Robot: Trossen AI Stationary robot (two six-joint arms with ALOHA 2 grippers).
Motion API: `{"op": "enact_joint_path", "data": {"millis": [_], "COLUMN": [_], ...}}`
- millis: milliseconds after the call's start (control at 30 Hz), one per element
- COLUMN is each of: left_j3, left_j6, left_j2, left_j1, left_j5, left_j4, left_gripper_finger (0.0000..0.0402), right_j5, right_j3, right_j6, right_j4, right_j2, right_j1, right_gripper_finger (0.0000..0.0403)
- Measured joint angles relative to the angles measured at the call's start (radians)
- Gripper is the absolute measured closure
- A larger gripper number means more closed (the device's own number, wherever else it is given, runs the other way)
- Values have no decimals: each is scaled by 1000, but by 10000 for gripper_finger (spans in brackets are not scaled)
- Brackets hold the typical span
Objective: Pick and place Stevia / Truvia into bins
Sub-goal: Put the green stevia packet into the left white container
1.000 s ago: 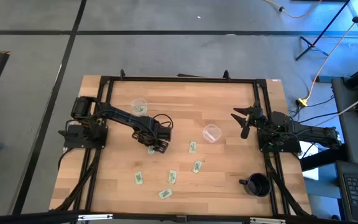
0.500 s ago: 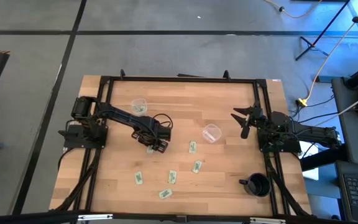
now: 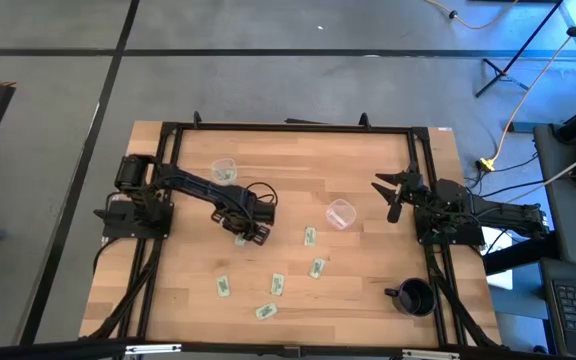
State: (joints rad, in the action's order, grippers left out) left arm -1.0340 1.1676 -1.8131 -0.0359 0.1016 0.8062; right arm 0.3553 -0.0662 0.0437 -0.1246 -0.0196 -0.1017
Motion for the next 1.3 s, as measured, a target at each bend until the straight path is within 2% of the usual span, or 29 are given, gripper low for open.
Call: {"op": "enact_joint_path", "data": {"millis": [633,1300], "left_j3": [2,0], "left_j6": [-38,-82], "left_j2": [22,72], "left_j1": [11,13], "left_j5": [-18,-27], "left_j4": [0,12], "left_gripper_finger": [311,344], "right_j5": [0,0], "right_j3": [0,0], "right_j6": [-2,0], "right_j4": [0,0], "right_j2": [0,0], "right_j1": [0,0], "right_gripper_finger": [251,251]}}
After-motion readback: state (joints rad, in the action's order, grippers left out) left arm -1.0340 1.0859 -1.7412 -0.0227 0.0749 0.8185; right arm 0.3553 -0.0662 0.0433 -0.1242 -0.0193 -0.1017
